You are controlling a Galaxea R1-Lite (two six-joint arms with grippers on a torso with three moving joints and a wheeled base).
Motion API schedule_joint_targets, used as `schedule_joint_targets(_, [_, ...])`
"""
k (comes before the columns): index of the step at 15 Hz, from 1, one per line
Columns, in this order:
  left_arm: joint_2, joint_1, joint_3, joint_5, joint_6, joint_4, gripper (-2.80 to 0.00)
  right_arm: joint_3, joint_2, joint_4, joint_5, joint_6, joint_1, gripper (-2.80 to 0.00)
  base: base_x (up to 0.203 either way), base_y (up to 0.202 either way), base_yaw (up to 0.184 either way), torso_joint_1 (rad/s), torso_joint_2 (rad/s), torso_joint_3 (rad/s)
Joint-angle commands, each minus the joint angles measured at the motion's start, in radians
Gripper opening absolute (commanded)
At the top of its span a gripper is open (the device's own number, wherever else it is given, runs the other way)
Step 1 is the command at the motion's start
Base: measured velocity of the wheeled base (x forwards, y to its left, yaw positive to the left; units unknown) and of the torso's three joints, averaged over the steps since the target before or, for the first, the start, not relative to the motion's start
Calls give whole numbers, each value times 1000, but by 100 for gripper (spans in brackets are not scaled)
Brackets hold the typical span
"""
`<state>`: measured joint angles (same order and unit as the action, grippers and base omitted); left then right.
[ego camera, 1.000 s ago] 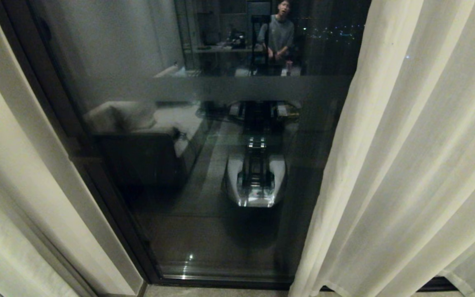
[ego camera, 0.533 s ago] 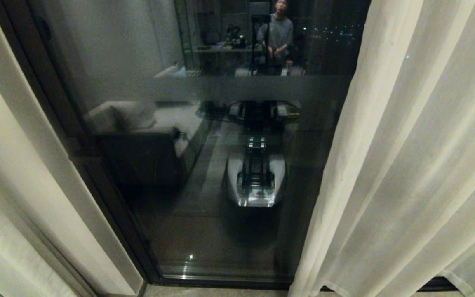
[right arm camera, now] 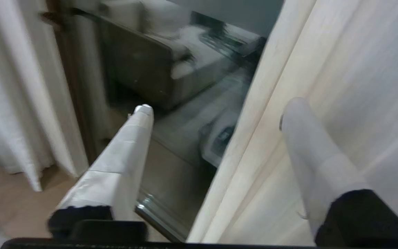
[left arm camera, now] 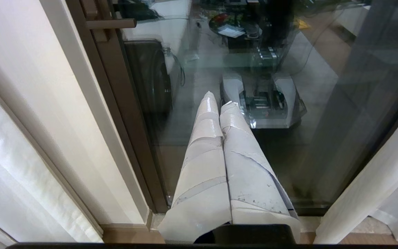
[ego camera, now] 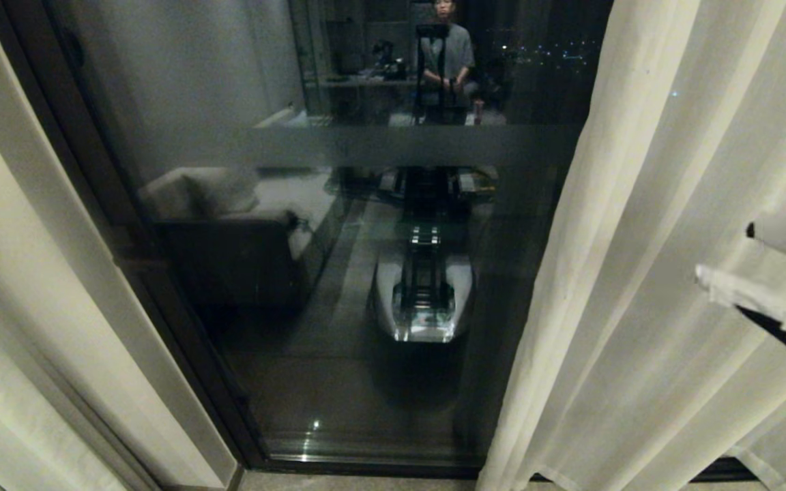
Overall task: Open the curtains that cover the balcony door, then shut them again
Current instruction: Pull the inner curtains open on both sides
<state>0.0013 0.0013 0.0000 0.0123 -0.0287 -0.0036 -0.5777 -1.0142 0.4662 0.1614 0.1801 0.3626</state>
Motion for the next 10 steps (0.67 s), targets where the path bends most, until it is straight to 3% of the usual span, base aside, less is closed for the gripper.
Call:
schedule_joint_targets(1, [-1,0,0,0,0,-1,-280,-115,-192,5,-70,19,0,0,0,0,0,0,0,0])
schedule_joint_targets(6, [-1,0,0,0,0,-1,-280,-458,-475,-7,-317,37,0,0,0,0,0,0,0,0])
schedule_joint_targets(10, [-1,0,0,0,0,-1,-280,-678,-628,-15,-460,65,-2,0,0,0,0,0,0,0])
